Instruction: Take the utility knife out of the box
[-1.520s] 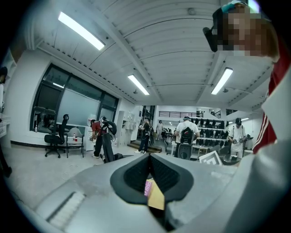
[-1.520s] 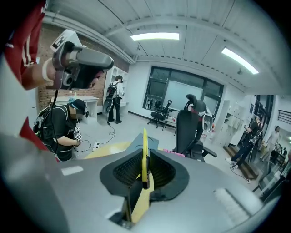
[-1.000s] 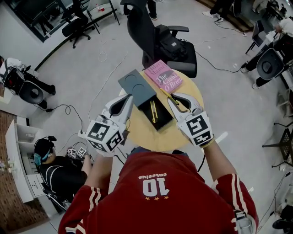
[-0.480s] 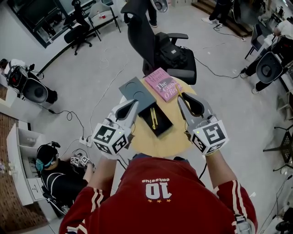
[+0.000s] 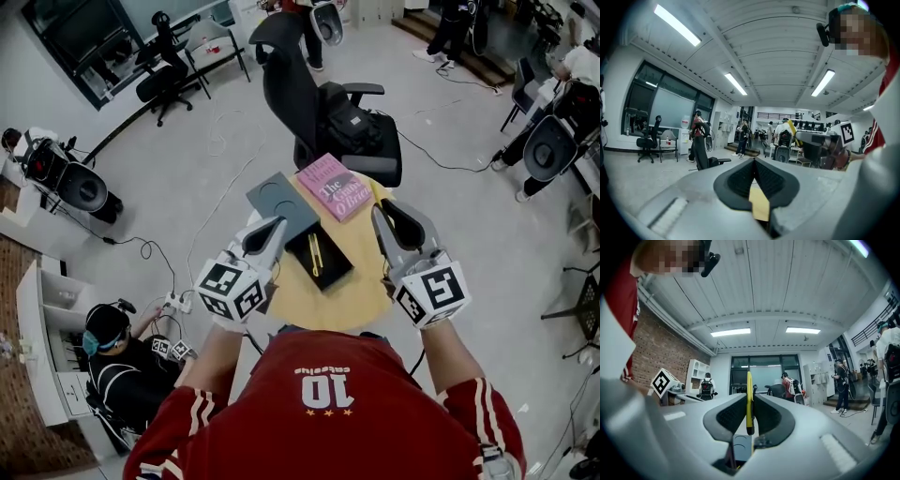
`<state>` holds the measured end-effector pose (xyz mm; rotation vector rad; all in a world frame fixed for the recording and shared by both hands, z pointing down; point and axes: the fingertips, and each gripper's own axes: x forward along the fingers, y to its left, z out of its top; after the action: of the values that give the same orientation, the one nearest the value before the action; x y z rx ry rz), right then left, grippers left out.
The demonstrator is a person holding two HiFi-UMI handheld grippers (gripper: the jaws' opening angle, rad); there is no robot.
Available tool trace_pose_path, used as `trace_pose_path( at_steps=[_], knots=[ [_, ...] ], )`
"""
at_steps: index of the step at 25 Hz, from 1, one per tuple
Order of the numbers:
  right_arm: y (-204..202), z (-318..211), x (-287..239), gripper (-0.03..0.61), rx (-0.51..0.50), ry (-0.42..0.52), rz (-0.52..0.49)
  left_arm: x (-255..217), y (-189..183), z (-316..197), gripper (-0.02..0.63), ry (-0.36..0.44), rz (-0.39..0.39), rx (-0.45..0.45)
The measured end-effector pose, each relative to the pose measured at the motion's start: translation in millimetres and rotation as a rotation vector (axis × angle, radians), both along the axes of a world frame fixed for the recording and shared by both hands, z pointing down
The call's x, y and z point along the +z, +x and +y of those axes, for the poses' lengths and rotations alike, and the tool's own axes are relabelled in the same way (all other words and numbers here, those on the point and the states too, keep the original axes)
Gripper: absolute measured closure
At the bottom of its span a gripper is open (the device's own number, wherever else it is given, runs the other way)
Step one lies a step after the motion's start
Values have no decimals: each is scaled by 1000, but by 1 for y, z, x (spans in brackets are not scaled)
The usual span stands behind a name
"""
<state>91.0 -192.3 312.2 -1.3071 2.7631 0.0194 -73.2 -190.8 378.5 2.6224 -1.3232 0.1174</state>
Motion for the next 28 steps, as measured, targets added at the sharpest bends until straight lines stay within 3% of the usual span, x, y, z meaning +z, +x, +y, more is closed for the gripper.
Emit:
trace_pose_path(
  at_steps=[12, 22, 28],
  knots=[
    [3, 3, 8, 529, -3, -18, 5, 11, -1, -14, 611, -19, 13, -71],
    [-4, 6, 12, 529, -6, -32, 4, 12, 1, -11, 597, -8, 0, -45],
    [-6, 5, 16, 529, 0, -30, 18, 22, 4, -16, 535, -32, -15, -34]
  ],
)
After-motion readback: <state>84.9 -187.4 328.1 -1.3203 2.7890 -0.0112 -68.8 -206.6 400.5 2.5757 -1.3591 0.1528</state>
